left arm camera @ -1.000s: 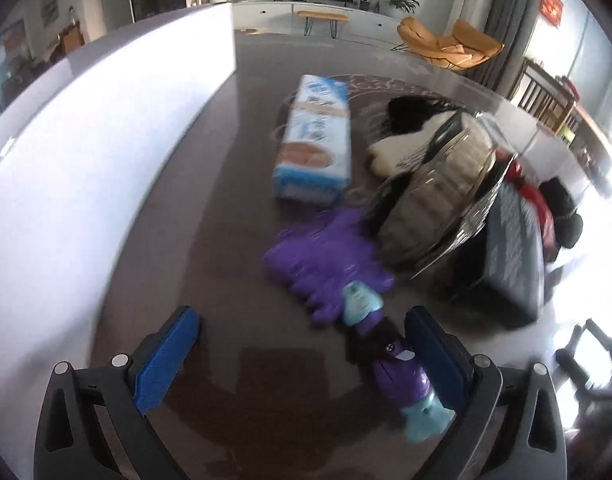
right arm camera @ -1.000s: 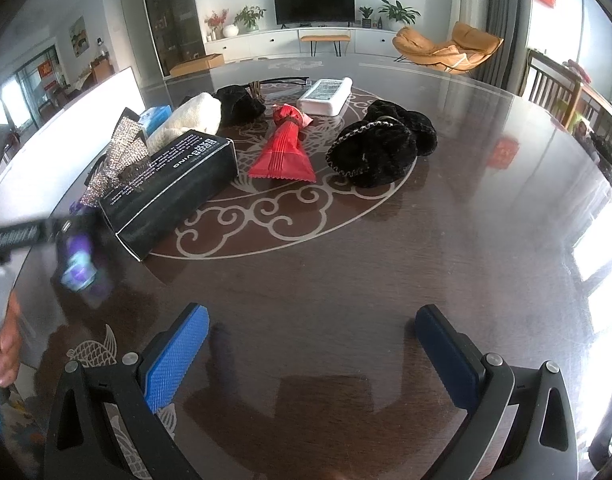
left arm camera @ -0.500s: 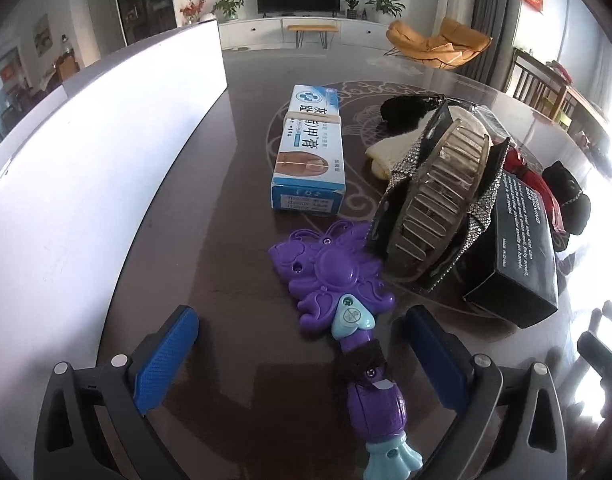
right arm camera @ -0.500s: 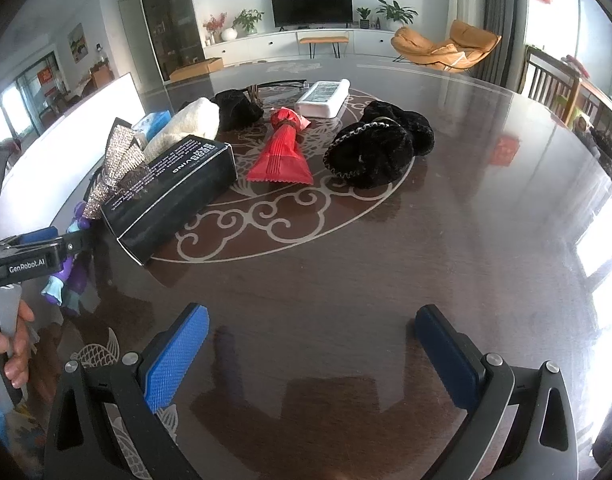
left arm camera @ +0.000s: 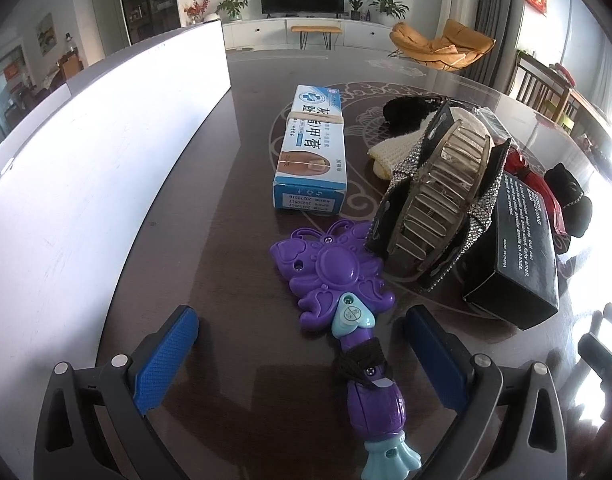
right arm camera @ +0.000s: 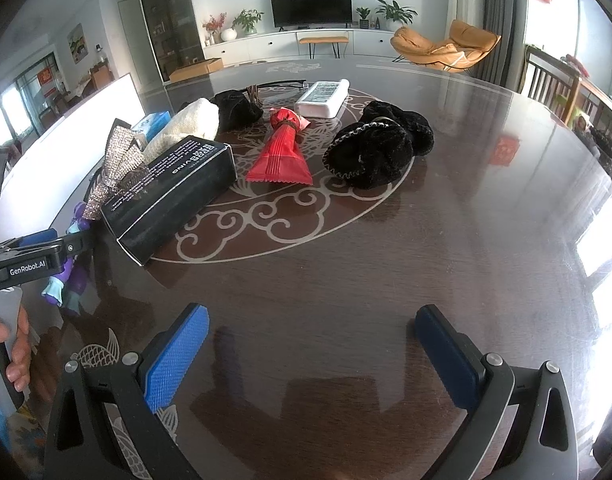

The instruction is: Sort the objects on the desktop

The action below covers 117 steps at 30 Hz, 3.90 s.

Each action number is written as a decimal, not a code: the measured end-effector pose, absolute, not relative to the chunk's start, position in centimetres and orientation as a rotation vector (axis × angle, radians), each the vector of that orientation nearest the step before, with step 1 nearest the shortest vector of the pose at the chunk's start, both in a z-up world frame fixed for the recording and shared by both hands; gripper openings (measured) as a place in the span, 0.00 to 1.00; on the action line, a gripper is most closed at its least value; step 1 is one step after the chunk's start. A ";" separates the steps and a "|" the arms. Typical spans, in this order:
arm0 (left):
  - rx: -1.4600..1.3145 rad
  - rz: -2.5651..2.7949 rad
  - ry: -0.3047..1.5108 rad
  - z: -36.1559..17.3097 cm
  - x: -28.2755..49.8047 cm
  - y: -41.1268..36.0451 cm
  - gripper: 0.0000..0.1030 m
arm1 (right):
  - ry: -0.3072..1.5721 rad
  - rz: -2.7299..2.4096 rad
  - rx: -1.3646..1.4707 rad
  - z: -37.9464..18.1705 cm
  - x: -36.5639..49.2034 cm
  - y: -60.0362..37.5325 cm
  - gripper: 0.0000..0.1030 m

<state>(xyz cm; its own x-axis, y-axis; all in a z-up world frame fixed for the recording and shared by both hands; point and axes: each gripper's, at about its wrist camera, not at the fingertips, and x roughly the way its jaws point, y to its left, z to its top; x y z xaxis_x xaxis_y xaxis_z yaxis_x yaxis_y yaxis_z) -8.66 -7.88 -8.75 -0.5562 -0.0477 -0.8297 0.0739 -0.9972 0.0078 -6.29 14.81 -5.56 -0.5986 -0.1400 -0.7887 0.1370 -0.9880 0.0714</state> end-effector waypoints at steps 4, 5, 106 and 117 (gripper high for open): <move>1.378 -2.780 0.012 -8.0 -7.0 -7.4 0.53 | -0.008 -2.678 1.320 -5.5 -6.2 14.8 1.00; 1.373 -2.794 -0.010 -7.8 -6.6 -7.3 0.35 | -0.005 -2.678 1.321 -5.5 -6.2 14.8 1.00; 1.041 -2.574 0.324 3.6 4.3 -31.2 0.77 | 0.019 -2.142 0.905 7.2 -4.6 -16.5 1.00; 1.143 -3.031 0.083 3.5 3.8 -11.1 0.97 | 0.119 -2.584 1.231 -2.2 -3.6 7.3 1.00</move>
